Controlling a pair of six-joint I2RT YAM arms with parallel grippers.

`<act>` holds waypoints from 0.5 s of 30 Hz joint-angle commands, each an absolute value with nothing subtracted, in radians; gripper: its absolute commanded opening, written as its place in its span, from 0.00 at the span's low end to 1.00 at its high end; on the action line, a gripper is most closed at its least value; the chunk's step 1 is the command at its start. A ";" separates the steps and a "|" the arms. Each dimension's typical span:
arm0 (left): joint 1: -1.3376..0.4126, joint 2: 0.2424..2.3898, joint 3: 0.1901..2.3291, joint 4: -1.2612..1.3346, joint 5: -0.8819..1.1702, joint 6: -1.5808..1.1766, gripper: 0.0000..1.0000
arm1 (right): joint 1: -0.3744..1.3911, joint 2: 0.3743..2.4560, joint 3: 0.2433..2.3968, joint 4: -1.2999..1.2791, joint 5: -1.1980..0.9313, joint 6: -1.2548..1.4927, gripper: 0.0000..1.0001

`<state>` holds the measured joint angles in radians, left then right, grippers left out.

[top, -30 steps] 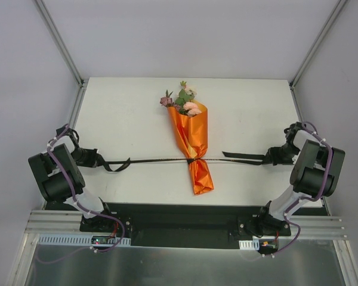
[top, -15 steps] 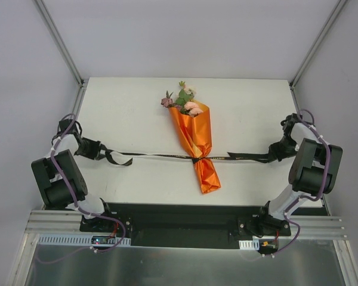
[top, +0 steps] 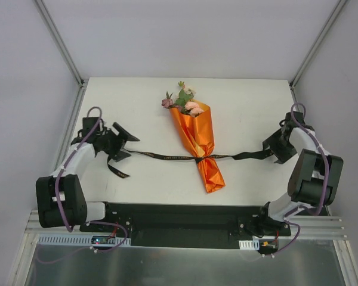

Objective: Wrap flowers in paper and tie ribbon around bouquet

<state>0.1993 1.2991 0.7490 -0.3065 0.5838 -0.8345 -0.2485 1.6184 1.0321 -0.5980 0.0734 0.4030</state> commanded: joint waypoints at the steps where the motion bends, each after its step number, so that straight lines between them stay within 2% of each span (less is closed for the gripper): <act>1: -0.065 1.270 0.741 -0.210 0.583 -0.995 0.80 | -0.180 1.453 0.996 -0.600 0.029 0.342 0.74; 3: -0.168 1.310 0.755 -0.183 0.543 -1.031 0.80 | -0.144 1.437 0.980 -0.603 0.009 0.356 0.75; 6: -0.234 1.429 0.830 -0.199 0.473 -1.048 0.78 | -0.101 1.437 1.006 -0.626 -0.023 0.354 0.73; 10: -0.305 1.572 1.021 -0.537 0.203 -1.012 0.76 | -0.081 1.489 1.100 -0.742 0.055 0.304 0.66; 13: -0.324 1.612 1.051 -0.580 0.079 -1.054 0.77 | -0.075 1.457 1.088 -0.756 0.099 0.293 0.67; 15: -0.327 1.637 1.058 -0.598 0.022 -1.066 0.77 | -0.075 1.428 1.068 -0.739 0.127 0.291 0.70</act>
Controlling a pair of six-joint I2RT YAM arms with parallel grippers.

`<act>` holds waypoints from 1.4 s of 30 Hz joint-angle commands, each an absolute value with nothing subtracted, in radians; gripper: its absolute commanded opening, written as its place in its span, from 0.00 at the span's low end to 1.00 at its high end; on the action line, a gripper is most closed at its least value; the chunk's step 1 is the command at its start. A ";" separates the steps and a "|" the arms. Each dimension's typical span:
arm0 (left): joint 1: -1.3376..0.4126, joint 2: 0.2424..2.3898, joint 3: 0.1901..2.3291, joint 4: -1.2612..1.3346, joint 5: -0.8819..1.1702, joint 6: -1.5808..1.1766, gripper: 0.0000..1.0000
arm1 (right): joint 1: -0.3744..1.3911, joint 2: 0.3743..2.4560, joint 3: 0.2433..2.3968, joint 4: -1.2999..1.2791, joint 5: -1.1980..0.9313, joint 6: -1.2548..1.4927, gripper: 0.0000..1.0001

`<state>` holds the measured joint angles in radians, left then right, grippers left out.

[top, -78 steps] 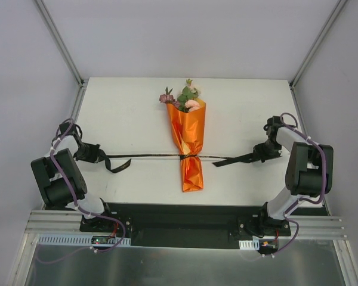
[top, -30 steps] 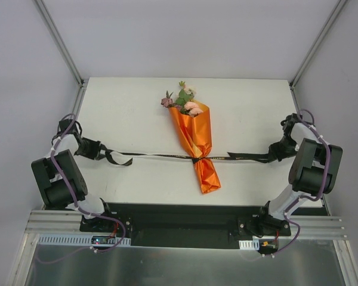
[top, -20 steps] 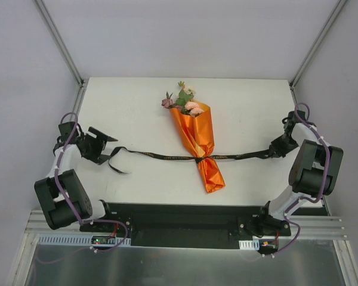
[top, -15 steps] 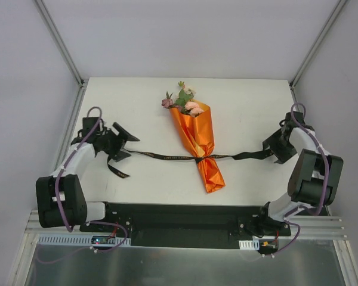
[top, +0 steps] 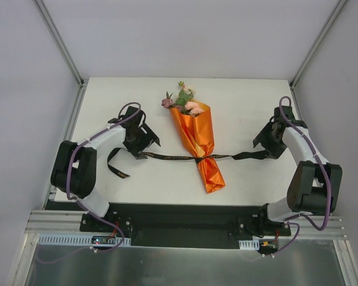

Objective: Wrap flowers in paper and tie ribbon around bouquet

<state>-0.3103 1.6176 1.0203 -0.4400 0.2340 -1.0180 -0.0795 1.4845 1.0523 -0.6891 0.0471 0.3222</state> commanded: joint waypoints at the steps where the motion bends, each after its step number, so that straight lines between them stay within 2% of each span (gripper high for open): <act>1: -0.327 1.653 1.066 -0.607 0.008 -1.075 0.78 | -0.077 1.419 1.054 -0.729 0.155 0.291 0.71; 2: -0.327 1.690 1.090 -0.633 0.005 -1.075 0.78 | -0.077 1.413 1.039 -0.715 0.164 0.288 0.74; 7: -0.328 1.799 1.155 -0.673 -0.025 -1.083 0.77 | -0.086 1.446 1.055 -0.718 0.163 0.281 0.74; 12: -0.331 1.847 1.181 -0.675 -0.020 -1.106 0.69 | -0.087 1.480 1.084 -0.719 0.150 0.275 0.71; 20: -0.373 1.752 1.131 -0.693 -0.005 -1.216 0.75 | -0.086 1.529 1.106 -0.730 0.155 0.270 0.65; 23: -0.399 1.784 1.170 -0.704 0.005 -1.255 0.76 | -0.083 1.528 1.104 -0.729 0.143 0.275 0.62; 27: -0.425 1.842 1.192 -0.715 0.069 -1.325 0.70 | -0.081 1.517 1.097 -0.738 0.144 0.273 0.60; 42: -0.509 2.020 1.285 -0.713 0.238 -1.473 0.63 | -0.083 1.497 1.071 -0.744 0.129 0.255 0.59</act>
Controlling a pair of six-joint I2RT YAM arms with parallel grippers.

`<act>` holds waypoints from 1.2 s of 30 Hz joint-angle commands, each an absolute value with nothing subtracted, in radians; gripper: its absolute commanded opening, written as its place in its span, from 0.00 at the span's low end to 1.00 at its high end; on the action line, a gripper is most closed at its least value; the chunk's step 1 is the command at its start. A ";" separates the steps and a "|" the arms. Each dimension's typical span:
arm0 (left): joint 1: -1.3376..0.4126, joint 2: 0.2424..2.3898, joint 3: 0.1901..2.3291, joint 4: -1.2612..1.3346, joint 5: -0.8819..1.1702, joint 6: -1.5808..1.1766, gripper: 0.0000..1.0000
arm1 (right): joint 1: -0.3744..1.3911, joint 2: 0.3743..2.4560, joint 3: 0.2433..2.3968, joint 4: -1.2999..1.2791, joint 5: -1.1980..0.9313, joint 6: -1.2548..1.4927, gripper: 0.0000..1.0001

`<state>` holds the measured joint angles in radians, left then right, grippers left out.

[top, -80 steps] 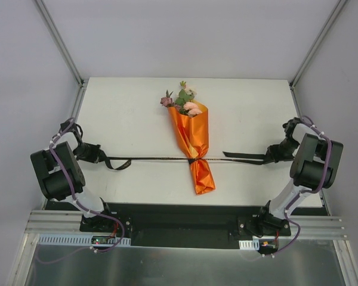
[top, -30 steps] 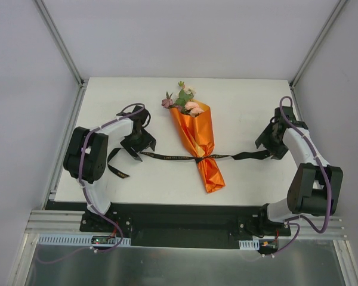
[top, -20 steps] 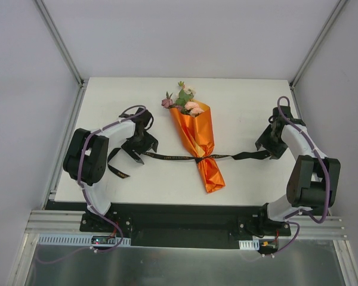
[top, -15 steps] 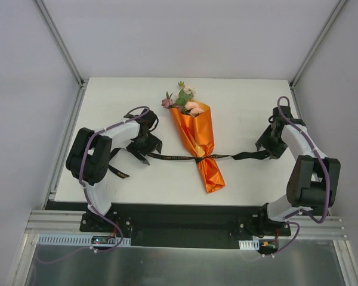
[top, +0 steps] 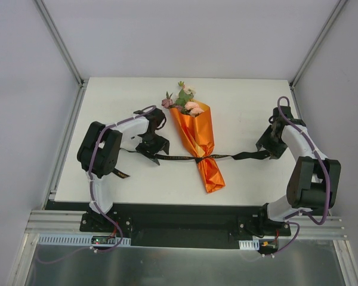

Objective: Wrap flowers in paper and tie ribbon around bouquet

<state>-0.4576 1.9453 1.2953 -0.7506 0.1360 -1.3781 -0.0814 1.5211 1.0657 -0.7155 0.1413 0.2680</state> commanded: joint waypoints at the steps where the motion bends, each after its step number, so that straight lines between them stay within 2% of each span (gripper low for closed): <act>1: -0.512 2.023 1.285 -0.713 0.241 -1.477 0.61 | -0.083 1.494 1.071 -0.745 0.126 0.255 0.59; 6: -0.517 2.028 1.284 -0.698 0.239 -1.502 0.52 | -0.083 1.480 1.063 -0.750 0.132 0.253 0.59; 9: -0.517 2.031 1.293 -0.658 0.252 -1.487 0.35 | -0.092 1.483 1.039 -0.729 0.088 0.252 0.59; 10: -0.517 2.017 1.284 -0.643 0.247 -1.477 0.28 | -0.121 1.486 1.023 -0.706 0.012 0.253 0.59; 11: -0.515 2.008 1.279 -0.621 0.245 -1.462 0.16 | -0.144 1.489 0.997 -0.690 -0.048 0.258 0.59; 12: -0.517 1.994 1.278 -0.589 0.230 -1.421 0.10 | -0.170 1.494 0.988 -0.680 -0.122 0.258 0.59; 14: -0.517 1.947 1.278 -0.562 0.218 -1.364 0.02 | -0.224 1.509 0.988 -0.676 -0.140 0.250 0.59; 15: -0.517 1.927 1.272 -0.542 0.218 -1.309 0.00 | -0.233 1.512 0.999 -0.681 -0.146 0.245 0.61; 18: -0.525 1.843 1.246 -0.414 0.261 -1.209 0.00 | -0.259 1.506 0.979 -0.649 -0.217 0.273 0.73; 20: -0.535 1.786 1.235 -0.338 0.291 -1.158 0.00 | -0.262 1.525 0.988 -0.630 -0.222 0.275 0.74; 23: -0.558 1.729 1.239 -0.295 0.333 -1.068 0.00 | -0.265 1.554 1.041 -0.661 -0.181 0.252 0.70; 30: -0.560 1.623 1.192 -0.245 0.350 -0.960 0.00 | -0.299 1.617 1.054 -0.663 -0.190 0.244 0.46; 36: -0.545 1.629 1.218 -0.244 0.432 -0.897 0.00 | -0.308 1.605 1.063 -0.689 -0.054 0.232 0.45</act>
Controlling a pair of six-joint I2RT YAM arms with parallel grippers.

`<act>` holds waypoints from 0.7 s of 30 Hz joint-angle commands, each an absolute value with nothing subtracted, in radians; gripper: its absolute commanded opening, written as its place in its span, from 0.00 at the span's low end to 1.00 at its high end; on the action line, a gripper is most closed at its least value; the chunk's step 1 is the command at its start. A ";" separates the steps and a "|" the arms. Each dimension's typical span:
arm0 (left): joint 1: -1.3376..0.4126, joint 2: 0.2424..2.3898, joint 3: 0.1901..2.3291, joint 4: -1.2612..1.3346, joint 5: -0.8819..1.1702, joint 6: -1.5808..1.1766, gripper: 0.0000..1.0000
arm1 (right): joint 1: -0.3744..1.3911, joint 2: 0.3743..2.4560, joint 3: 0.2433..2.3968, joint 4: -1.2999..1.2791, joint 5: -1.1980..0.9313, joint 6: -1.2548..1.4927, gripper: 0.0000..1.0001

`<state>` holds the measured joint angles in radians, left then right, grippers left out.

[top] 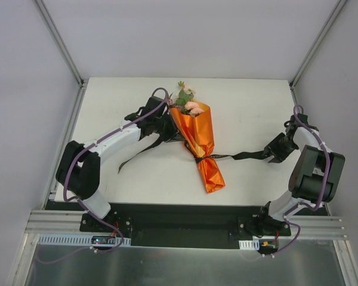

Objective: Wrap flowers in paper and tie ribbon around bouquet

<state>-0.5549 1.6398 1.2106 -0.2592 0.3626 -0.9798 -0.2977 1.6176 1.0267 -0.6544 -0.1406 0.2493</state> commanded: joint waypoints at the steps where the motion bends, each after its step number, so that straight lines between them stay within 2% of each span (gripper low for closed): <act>1: -0.545 1.632 1.224 -0.244 0.457 -0.893 0.00 | -0.314 1.609 1.069 -0.690 -0.052 0.229 0.45; 6: -0.545 1.643 1.232 -0.244 0.497 -0.868 0.00 | -0.321 1.670 1.123 -0.690 -0.014 0.219 0.41; 15: -0.560 1.681 1.223 -0.241 0.600 -0.868 0.00 | -0.319 1.727 1.175 -0.672 0.043 0.198 0.40; 18: -0.590 1.700 1.236 -0.241 0.632 -0.868 0.00 | -0.319 1.726 1.166 -0.643 0.014 0.198 0.43; 21: -0.621 1.716 1.256 -0.239 0.641 -0.870 0.00 | -0.311 1.764 1.183 -0.629 -0.034 0.176 0.41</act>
<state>-0.5793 1.6981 1.2110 -0.2577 0.5770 -0.8948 -0.3138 1.7329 1.1404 -0.6514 0.0059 0.2104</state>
